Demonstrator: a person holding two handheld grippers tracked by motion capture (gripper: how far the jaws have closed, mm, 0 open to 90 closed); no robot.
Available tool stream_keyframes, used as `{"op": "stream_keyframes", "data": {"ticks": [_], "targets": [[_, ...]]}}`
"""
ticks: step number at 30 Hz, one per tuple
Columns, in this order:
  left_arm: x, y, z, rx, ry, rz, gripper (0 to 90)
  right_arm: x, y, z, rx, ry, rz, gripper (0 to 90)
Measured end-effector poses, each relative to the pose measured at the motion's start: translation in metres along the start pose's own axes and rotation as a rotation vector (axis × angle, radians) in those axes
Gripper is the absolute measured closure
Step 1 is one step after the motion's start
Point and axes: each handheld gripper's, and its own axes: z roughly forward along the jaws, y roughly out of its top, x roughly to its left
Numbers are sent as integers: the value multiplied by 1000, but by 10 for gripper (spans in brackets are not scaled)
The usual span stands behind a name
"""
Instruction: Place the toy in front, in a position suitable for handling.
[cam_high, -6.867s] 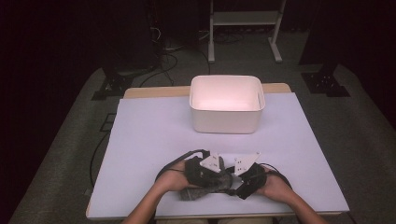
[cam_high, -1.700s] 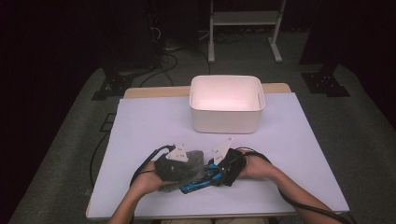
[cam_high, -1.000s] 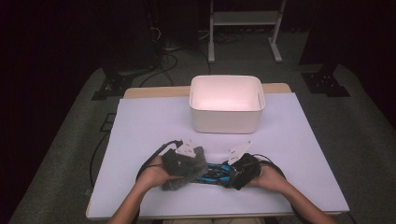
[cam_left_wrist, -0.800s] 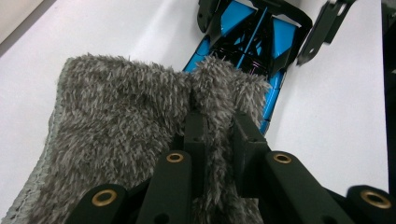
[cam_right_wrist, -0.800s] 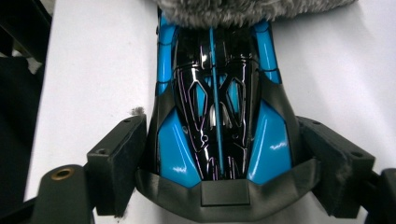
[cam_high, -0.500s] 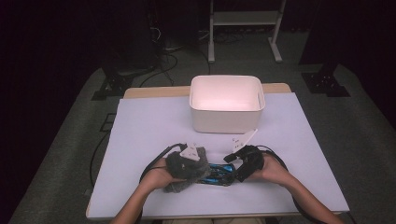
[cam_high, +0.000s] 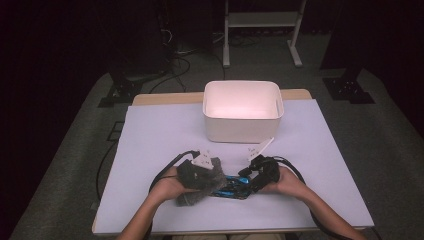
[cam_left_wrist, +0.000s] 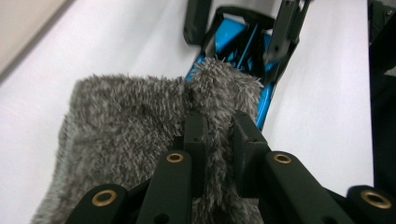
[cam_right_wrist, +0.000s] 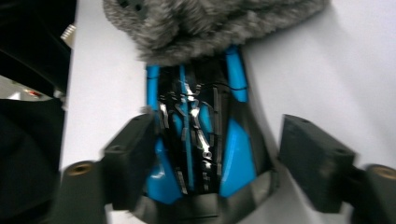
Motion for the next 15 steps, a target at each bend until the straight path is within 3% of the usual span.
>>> {"op": "stream_keyframes", "data": {"ticks": [7,15], "targets": [[6,13,-2,-17,-6,-7,785,6,-2,0,-15,-28,-14,326],[23,26,7,-12,-47,-72,713,25,-2,-2,-21,-118,-147,343]]}}
